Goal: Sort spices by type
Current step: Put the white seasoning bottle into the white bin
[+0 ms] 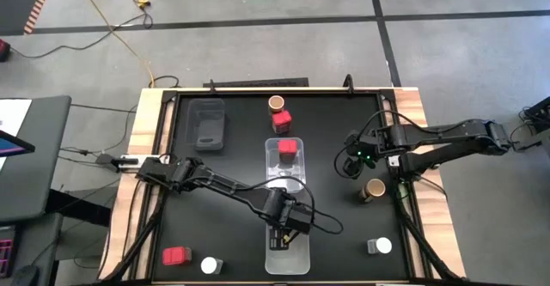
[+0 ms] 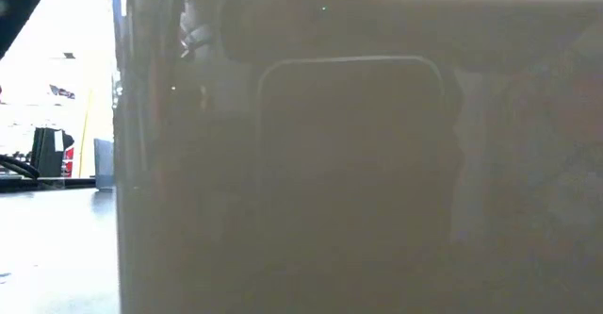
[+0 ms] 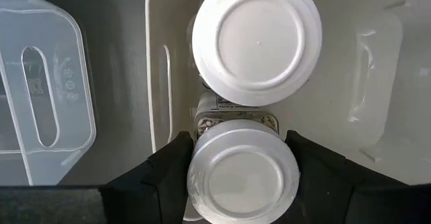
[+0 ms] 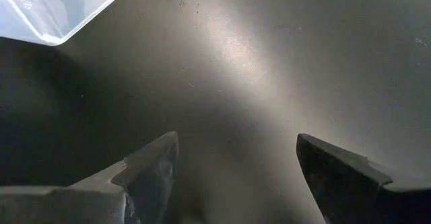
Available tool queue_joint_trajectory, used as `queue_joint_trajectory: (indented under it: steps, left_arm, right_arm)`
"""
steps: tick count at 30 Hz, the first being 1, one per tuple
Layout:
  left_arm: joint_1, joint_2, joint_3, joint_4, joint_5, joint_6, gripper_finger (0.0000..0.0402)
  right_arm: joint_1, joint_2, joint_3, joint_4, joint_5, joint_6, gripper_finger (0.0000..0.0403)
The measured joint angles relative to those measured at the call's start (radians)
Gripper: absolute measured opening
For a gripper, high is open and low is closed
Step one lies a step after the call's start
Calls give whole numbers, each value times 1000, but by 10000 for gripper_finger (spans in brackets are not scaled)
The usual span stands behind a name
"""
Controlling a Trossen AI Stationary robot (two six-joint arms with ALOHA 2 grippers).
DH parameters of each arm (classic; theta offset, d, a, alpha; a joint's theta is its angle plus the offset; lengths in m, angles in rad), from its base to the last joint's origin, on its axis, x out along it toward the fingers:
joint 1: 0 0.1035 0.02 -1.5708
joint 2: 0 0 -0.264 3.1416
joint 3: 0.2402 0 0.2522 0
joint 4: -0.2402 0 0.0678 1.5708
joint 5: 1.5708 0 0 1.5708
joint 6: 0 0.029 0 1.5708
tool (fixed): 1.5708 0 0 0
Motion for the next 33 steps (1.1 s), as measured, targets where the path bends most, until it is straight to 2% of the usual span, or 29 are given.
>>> queue_joint_trajectory:
  steps: [33]
  left_arm:
    - [0, 0, 0, 4, 19, -24, 213]
  right_arm:
    - [0, 0, 0, 0, 0, -15, 329]
